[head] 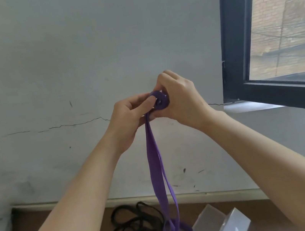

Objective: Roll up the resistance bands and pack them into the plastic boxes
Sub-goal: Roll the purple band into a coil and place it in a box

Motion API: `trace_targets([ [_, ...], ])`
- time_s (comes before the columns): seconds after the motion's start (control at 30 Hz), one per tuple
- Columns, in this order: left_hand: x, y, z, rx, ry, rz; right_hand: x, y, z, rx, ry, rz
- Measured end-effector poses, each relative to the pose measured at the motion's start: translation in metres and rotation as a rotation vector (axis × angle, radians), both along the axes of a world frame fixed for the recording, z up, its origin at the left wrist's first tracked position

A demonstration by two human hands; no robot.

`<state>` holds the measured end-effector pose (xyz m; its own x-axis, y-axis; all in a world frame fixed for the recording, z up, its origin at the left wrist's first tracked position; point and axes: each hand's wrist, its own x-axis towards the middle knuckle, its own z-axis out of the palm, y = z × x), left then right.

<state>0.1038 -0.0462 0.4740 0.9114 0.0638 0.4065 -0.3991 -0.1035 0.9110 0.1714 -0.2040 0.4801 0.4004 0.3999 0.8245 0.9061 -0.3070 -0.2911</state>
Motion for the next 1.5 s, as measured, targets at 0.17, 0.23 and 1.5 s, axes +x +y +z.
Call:
trace_targets([
  [0.17, -0.009, 0.004, -0.013, 0.179, -0.026, 0.069, -0.005, -0.006, -0.015, -0.165, 0.082, 0.069],
  [0.23, -0.016, 0.008, -0.014, 0.263, -0.002, 0.075, -0.009, -0.008, -0.022, -0.213, 0.057, 0.093],
  [1.5, 0.017, 0.009, -0.027, -0.061, 0.051, 0.097, 0.004, 0.023, -0.023, 0.296, 0.438, 0.002],
])
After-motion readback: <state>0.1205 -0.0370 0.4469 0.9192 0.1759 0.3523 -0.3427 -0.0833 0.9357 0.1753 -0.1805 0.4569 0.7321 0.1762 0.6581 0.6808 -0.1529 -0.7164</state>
